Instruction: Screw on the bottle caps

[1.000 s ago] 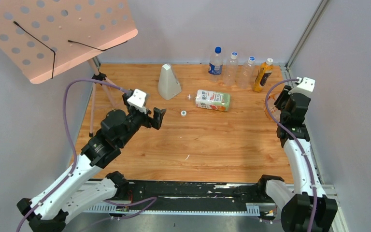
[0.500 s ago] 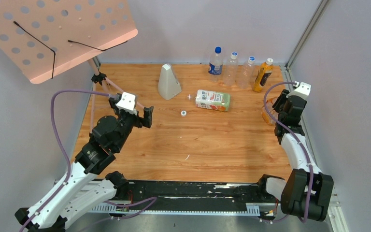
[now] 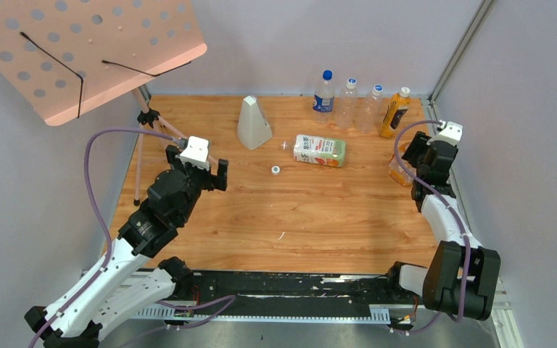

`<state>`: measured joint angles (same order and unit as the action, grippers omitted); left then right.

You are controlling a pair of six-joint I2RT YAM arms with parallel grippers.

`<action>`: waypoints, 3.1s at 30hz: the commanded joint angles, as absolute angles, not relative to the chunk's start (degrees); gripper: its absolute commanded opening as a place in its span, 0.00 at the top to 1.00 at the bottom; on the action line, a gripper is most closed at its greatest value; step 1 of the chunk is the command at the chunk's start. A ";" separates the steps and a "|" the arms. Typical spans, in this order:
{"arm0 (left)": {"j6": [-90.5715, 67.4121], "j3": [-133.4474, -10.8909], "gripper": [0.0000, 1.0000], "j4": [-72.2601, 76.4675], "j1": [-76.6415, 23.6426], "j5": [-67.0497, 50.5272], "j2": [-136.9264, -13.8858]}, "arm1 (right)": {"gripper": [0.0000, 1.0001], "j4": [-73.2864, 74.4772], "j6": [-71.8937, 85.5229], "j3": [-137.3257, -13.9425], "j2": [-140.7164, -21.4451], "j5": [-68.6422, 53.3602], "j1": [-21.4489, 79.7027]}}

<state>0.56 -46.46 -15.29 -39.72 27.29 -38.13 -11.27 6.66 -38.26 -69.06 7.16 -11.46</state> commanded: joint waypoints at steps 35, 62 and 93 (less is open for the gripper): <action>1.75 -46.41 0.00 -13.82 -39.47 27.17 -41.95 | 0.00 15.38 -25.47 -68.69 -82.57 -41.74 7.30; 2.91 -46.61 0.00 -14.22 -39.48 25.65 -44.25 | 0.13 23.99 -20.03 -84.94 -115.44 -38.99 10.65; -16.56 -56.38 0.00 -29.87 -39.49 20.24 -55.23 | 0.00 9.40 33.87 -46.50 -72.74 -30.51 33.86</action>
<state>-9.65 -53.91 -25.96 -39.70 23.88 -54.46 13.87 29.47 -43.44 -75.24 -29.78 33.61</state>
